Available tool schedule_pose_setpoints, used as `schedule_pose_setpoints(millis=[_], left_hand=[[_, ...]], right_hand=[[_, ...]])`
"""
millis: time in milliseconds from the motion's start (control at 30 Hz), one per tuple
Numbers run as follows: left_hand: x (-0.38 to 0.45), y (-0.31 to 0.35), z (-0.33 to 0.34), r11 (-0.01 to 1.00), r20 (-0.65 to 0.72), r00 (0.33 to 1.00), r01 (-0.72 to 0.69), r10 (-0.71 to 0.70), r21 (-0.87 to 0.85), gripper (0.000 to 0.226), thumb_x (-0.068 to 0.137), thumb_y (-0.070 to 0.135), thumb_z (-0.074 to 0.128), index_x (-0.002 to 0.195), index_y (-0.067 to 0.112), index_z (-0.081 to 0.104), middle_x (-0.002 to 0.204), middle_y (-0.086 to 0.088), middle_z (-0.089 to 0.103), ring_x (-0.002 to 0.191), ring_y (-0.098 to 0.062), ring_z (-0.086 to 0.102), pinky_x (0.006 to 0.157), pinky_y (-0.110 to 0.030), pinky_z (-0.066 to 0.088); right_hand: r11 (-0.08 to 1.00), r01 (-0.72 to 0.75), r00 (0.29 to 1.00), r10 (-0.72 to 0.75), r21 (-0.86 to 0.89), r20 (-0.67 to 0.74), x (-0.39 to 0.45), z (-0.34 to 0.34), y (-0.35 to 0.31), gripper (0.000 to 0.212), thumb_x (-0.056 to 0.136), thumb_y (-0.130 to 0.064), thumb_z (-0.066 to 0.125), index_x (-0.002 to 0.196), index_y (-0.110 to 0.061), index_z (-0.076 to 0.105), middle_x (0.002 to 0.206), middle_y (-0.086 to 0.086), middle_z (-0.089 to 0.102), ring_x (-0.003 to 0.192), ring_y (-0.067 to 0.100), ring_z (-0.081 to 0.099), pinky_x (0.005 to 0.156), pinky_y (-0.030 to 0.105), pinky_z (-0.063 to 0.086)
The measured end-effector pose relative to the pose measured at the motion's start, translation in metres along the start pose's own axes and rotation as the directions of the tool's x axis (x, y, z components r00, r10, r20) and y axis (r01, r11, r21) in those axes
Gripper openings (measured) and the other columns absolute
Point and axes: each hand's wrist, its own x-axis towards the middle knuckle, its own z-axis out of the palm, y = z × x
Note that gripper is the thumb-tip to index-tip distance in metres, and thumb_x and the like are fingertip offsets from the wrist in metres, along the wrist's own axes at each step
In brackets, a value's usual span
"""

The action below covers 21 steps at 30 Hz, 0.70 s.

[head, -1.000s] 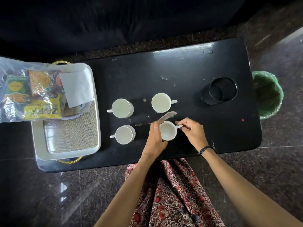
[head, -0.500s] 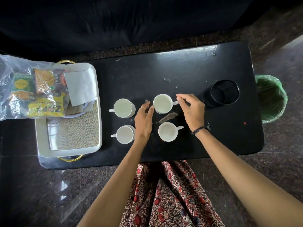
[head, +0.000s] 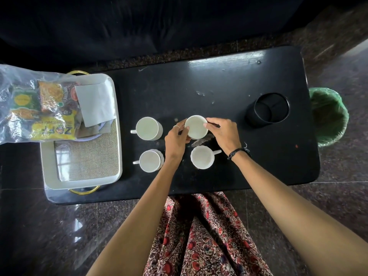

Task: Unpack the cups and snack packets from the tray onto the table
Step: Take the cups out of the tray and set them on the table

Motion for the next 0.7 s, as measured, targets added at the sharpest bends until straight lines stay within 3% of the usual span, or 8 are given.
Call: schedule_pose_setpoints(millis=[67,200,367,467,600,700], left_hand=[[0.001,0.000,0.000,1.000,0.002,1.000,-0.006,0.006,0.015,0.033,0.097,0.019,0.047,0.129,0.014,0.055,0.115,-0.011,0.066,0.068,-0.007,0.061,0.064,-0.012,0.055],[0.002,0.003,0.000,1.000,0.027,1.000,-0.015,0.015,-0.003,0.034,0.097,0.018,0.047,0.130,0.013,0.053,0.114,-0.014,0.065,0.072,-0.010,0.061,0.080,-0.028,0.057],[-0.001,0.006,0.000,1.000,0.032,0.999,-0.007,0.007,-0.002,0.035,0.097,0.020,0.047,0.131,0.012,0.052,0.113,-0.012,0.064,0.073,-0.011,0.059,0.079,-0.030,0.057],[-0.011,0.003,0.000,0.999,0.018,0.999,0.031,-0.030,-0.021,0.035,0.097,0.025,0.048,0.129,0.012,0.051,0.112,-0.009,0.064,0.080,-0.013,0.059,0.072,-0.026,0.054],[-0.033,-0.012,0.003,0.994,-0.094,0.990,0.107,-0.105,0.014,0.033,0.094,0.032,0.052,0.123,0.017,0.054,0.111,-0.004,0.064,0.100,-0.017,0.059,0.089,-0.040,0.051],[-0.052,-0.024,0.008,0.987,-0.088,0.987,0.144,-0.137,0.072,0.035,0.089,0.039,0.056,0.120,0.022,0.057,0.113,-0.002,0.064,0.105,-0.017,0.059,0.090,-0.033,0.047]], right_hand=[[1.000,0.002,1.000,-0.002,-0.007,0.000,0.001,0.000,0.000,0.029,0.084,-0.022,0.066,0.110,-0.007,0.070,0.111,0.007,0.072,0.103,0.017,0.067,0.087,0.017,0.047],[1.000,-0.007,1.000,0.007,0.003,-0.003,0.005,0.000,-0.001,0.030,0.084,-0.022,0.066,0.110,-0.007,0.070,0.111,0.007,0.072,0.104,0.017,0.067,0.088,0.018,0.047],[1.000,-0.018,1.000,0.018,0.025,-0.010,0.002,-0.001,-0.001,0.032,0.085,-0.024,0.065,0.113,-0.008,0.068,0.113,0.007,0.071,0.103,0.017,0.066,0.089,0.021,0.049],[0.994,-0.013,0.995,0.023,0.104,-0.094,-0.011,-0.003,0.000,0.030,0.088,-0.025,0.061,0.115,-0.012,0.066,0.116,0.004,0.068,0.108,0.016,0.062,0.093,0.027,0.049],[0.987,0.008,0.962,0.037,0.162,-0.270,-0.040,-0.006,0.008,0.020,0.088,-0.018,0.061,0.107,-0.014,0.067,0.105,-0.002,0.066,0.102,0.018,0.062,0.091,0.032,0.050],[0.991,-0.049,0.963,0.081,0.127,-0.256,-0.060,-0.003,0.019,0.014,0.087,-0.020,0.063,0.098,-0.014,0.070,0.097,-0.001,0.068,0.095,0.017,0.062,0.085,0.034,0.052]])
